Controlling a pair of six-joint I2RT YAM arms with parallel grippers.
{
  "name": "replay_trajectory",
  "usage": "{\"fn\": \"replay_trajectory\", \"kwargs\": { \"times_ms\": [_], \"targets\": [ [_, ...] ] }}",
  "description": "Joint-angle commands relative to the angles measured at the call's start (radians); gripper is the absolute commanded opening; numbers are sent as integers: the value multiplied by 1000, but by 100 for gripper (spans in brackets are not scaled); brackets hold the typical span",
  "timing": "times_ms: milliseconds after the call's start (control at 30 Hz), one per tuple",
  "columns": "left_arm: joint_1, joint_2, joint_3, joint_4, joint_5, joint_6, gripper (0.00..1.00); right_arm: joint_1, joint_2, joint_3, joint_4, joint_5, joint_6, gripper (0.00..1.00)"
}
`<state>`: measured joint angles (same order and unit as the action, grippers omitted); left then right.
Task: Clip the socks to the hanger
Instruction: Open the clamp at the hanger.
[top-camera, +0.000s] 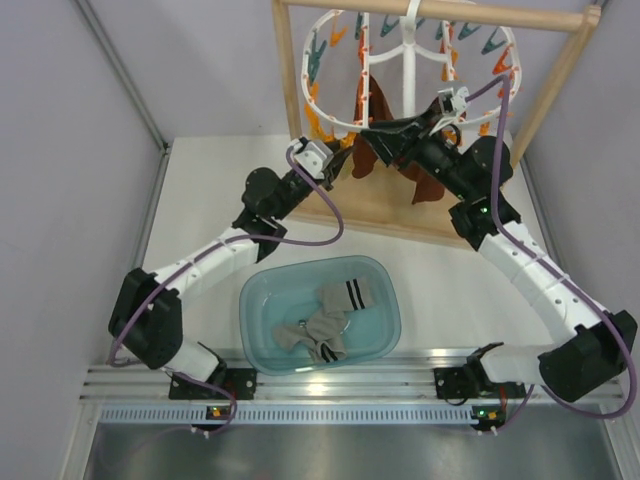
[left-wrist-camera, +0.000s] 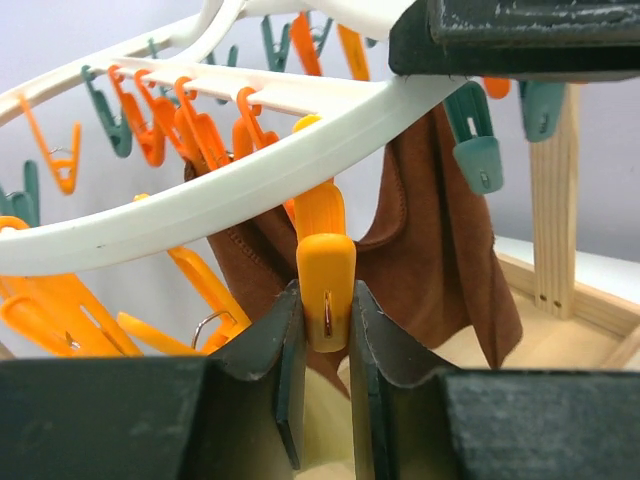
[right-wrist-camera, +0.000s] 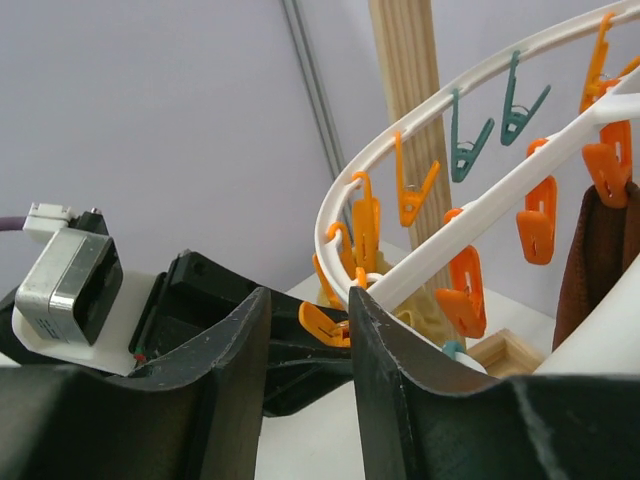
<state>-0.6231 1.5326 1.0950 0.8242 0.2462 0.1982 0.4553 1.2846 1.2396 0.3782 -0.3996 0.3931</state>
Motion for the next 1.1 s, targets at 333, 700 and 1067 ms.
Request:
{"fn": "replay_trajectory", "kwargs": {
  "times_ms": [333,700,1067],
  "targets": [
    [-4,-166,111,-384,176,92,0,14,-110,-43,22,-140,84,49],
    [-6,-187,171,-545,232,69,0,54,-44,-72,43,-35,109,66],
    [-4,-195,177,-574,255,66,0,103,31,-63,120,65,96,70]
  ]
}}
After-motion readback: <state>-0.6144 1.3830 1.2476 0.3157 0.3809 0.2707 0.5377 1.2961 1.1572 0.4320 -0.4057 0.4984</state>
